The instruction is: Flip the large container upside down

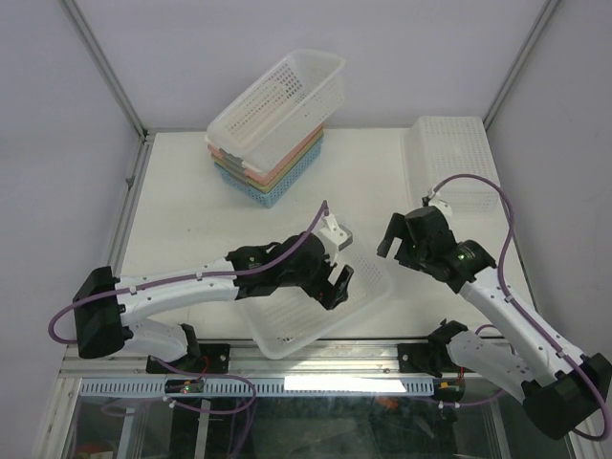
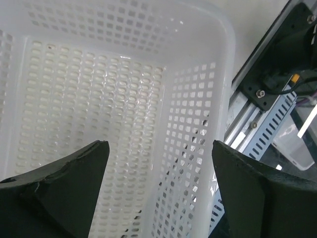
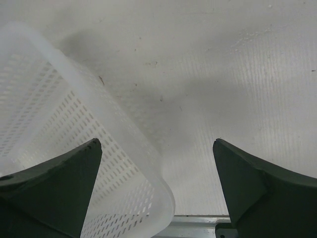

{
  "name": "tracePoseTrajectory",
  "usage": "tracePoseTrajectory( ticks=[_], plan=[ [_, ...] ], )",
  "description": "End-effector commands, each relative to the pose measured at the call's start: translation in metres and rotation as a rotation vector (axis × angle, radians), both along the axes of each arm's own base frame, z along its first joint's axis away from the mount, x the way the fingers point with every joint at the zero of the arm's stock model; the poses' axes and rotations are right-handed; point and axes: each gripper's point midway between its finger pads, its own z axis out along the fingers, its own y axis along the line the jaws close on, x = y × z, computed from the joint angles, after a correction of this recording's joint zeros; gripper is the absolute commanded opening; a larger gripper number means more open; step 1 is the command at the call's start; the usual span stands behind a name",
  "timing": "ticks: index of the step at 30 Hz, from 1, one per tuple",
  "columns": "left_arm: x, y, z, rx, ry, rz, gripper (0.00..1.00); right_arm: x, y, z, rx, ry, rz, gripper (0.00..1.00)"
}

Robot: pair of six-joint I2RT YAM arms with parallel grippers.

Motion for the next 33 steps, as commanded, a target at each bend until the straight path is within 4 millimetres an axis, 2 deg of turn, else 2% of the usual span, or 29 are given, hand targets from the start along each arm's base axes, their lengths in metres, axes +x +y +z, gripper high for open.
tracePoseTrajectory(
  ticks=[1, 7, 12, 15, 18, 22, 26, 29, 33],
  plan=[
    [-0.015, -0.010, -0.005, 0.012, -0.036, -0.004, 0.89, 0.016, -0.008, 0.050, 0.051, -0.159, -0.105, 0.99],
    [-0.034, -0.022, -0.027, 0.074, -0.038, -0.049, 0.88, 0.017, -0.014, 0.069, 0.090, -0.224, -0.150, 0.99],
    [-0.047, -0.028, -0.054, 0.144, -0.027, -0.065, 0.78, 0.012, -0.016, 0.069, 0.097, -0.222, -0.156, 0.99],
    [-0.052, -0.030, -0.060, 0.158, -0.021, -0.067, 0.68, 0.010, -0.017, 0.068, 0.097, -0.220, -0.157, 0.99],
    [-0.053, -0.033, -0.059, 0.158, -0.028, -0.067, 0.54, 0.009, -0.018, 0.070, 0.103, -0.224, -0.162, 0.99],
    [-0.053, -0.036, -0.054, 0.146, -0.029, -0.070, 0.26, 0.008, -0.020, 0.075, 0.107, -0.238, -0.172, 0.99],
    [-0.054, -0.045, -0.031, 0.102, -0.029, -0.079, 0.01, 0.007, -0.029, 0.094, 0.090, -0.284, -0.188, 0.99],
    [-0.056, -0.057, 0.004, 0.026, -0.024, -0.091, 0.00, 0.008, -0.042, 0.126, 0.060, -0.359, -0.208, 0.99],
    [-0.054, -0.075, 0.052, -0.098, 0.052, -0.119, 0.00, 0.005, -0.067, 0.184, 0.027, -0.499, -0.267, 0.99]
  ],
)
